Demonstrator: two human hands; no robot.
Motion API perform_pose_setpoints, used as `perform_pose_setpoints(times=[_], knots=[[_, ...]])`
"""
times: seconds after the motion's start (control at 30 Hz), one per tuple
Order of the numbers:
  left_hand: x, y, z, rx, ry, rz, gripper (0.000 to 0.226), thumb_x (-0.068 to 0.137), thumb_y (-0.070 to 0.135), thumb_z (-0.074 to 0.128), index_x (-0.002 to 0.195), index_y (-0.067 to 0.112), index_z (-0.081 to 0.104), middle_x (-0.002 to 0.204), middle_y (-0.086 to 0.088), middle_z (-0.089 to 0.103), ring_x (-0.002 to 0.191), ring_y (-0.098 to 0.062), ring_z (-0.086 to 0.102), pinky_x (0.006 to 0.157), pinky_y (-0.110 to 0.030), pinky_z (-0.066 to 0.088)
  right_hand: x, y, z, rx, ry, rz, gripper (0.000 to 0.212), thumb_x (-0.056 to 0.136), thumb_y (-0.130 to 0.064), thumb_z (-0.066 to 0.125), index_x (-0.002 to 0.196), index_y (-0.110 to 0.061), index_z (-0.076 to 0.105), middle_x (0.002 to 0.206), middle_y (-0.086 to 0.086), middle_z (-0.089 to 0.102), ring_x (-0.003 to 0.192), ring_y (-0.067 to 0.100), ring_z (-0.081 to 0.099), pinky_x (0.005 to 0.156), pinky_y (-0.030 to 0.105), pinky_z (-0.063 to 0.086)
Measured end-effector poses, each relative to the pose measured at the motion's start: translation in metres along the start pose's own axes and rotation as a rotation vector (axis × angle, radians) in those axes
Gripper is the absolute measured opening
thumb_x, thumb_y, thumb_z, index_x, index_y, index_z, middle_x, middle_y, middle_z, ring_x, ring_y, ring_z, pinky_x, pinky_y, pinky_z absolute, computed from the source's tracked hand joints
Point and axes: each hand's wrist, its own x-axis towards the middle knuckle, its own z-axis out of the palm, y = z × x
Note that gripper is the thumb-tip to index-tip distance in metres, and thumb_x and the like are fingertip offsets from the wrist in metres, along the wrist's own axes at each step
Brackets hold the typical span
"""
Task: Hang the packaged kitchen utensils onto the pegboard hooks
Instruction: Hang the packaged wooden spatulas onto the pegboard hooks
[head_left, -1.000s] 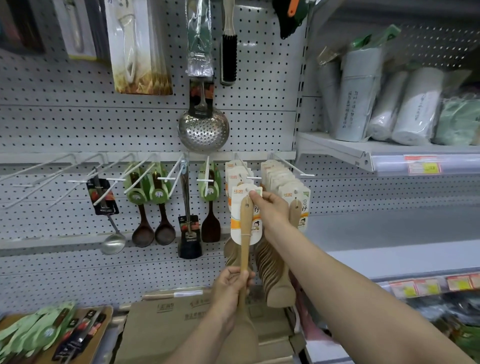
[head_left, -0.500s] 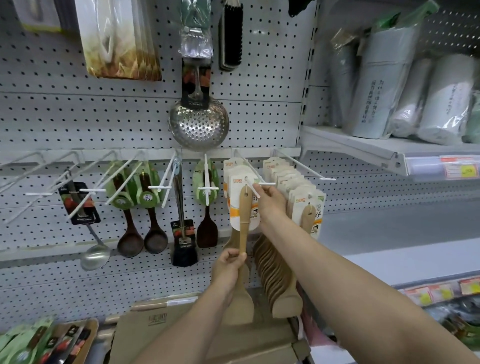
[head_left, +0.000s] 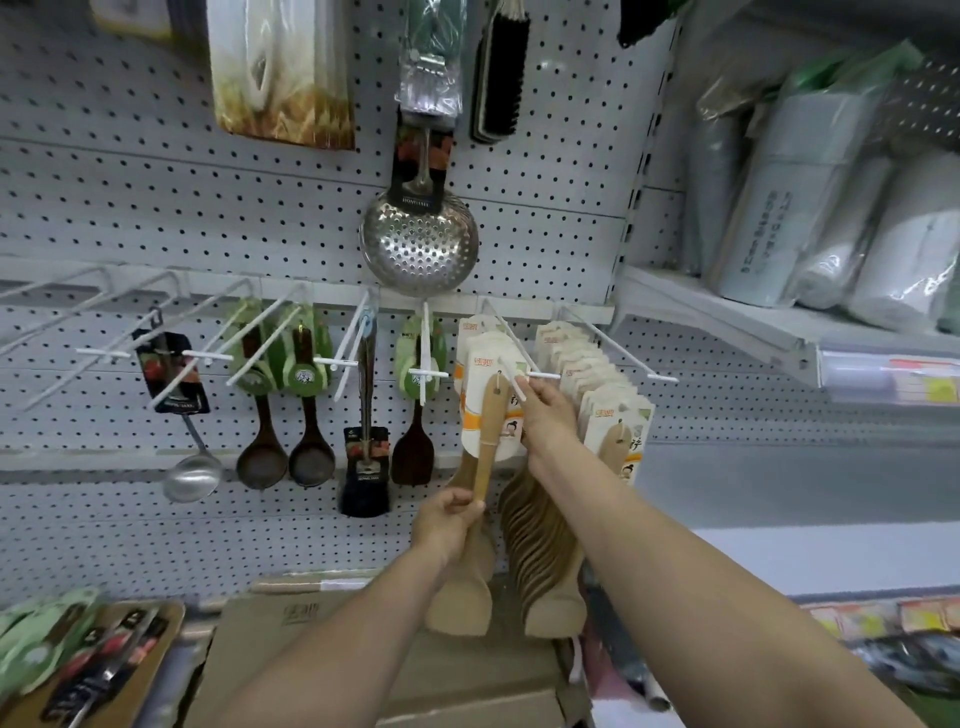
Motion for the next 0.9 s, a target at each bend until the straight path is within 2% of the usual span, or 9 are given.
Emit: perform_pose_setpoints(times=[0.07,0.13,0.23,0.33,0.43,0.53,0.7,0.8,0.9], knots=[[-0.01,0.001,-0.004,0.016,-0.001,-0.001,0.011,0.089,0.015,0.072,0.093,0.024,0.069,0.104,0.001,0.07,0.1,-0.018,0.064,0.099,-0.038,0.051,-0.01,0.012,-0.006,-0.083,-0.03,-0.011,0.023,0.097,-0.035,0.065,0.118,-0.024,0.066,0.119,0.0,0.068,0.107,0.02,0.062,0.096,0.039,0.051],[-0.023,0.004,-0.013,0.033,0.017,0.028,0.016,0.088,0.016,0.073,0.099,0.028,0.068,0.105,0.003,0.069,0.101,-0.017,0.064,0.098,-0.037,0.052,-0.021,0.023,-0.011,-0.138,-0.027,-0.011,0.04,0.098,-0.035,0.063,0.133,-0.017,0.057,0.124,-0.002,0.06,0.11,0.016,0.053,0.095,0.032,0.041],[-0.044,0.013,-0.04,0.105,0.058,0.112,0.032,0.09,0.016,0.072,0.12,0.019,0.064,0.114,0.001,0.065,0.105,-0.015,0.059,0.087,-0.023,0.055,-0.034,0.035,-0.011,-0.261,0.0,0.01,0.046,0.096,-0.041,0.063,0.133,-0.014,0.055,0.122,0.0,0.06,0.113,0.021,0.054,0.097,0.035,0.042],[-0.064,0.028,-0.084,0.228,0.115,0.17,0.045,0.085,0.019,0.077,0.128,0.017,0.062,0.123,0.003,0.062,0.113,-0.015,0.056,0.102,-0.033,0.047,-0.055,0.039,0.004,-0.482,-0.005,0.027,0.059,0.089,-0.046,0.068,0.136,-0.014,0.054,0.131,0.009,0.063,0.122,0.033,0.058,0.105,0.045,0.047],[-0.083,0.044,-0.142,0.322,0.205,0.206,0.05,0.078,0.015,0.083,0.125,0.018,0.064,0.122,0.001,0.067,0.115,-0.019,0.061,0.104,-0.037,0.048,-0.091,0.032,0.035,-0.772,-0.062,-0.05,0.073,0.087,-0.05,0.068,0.145,-0.011,0.046,0.139,0.013,0.058,0.127,0.037,0.054,0.104,0.044,0.048],[-0.108,0.058,-0.207,0.481,0.326,0.269,0.052,0.078,0.02,0.083,0.126,0.019,0.063,0.117,-0.001,0.07,0.109,-0.021,0.063,0.101,-0.037,0.05,-0.141,0.02,0.079,-0.967,-0.215,-0.236,0.069,0.091,-0.049,0.068,0.147,-0.016,0.044,0.146,0.012,0.05,0.134,0.034,0.047,0.106,0.044,0.045],[-0.161,0.067,-0.325,0.812,0.494,0.282,0.057,0.091,0.049,0.064,0.139,0.021,0.053,0.135,-0.01,0.057,0.128,-0.031,0.046,0.1,-0.047,0.046,-0.226,0.009,0.172,-1.158,-0.476,-0.563,0.066,0.092,-0.053,0.063,0.148,-0.023,0.046,0.149,0.009,0.048,0.138,0.031,0.041,0.109,0.047,0.042],[-0.192,0.068,-0.401,0.918,0.557,0.248,0.061,0.092,0.056,0.056,0.143,0.024,0.046,0.141,-0.011,0.051,0.134,-0.033,0.037,0.102,-0.05,0.044,-0.28,0.011,0.235,-1.15,-0.551,-0.626,0.061,0.097,-0.054,0.054,0.149,-0.022,0.044,0.151,0.011,0.044,0.139,0.032,0.041,0.108,0.047,0.043],[-0.224,0.068,-0.474,0.944,0.604,0.221,0.063,0.092,0.058,0.055,0.144,0.025,0.045,0.143,-0.011,0.049,0.134,-0.034,0.039,0.101,-0.053,0.045,-0.333,0.017,0.295,-1.129,-0.602,-0.672,0.059,0.098,-0.055,0.05,0.148,-0.023,0.044,0.152,0.01,0.044,0.139,0.031,0.041,0.108,0.049,0.043]])
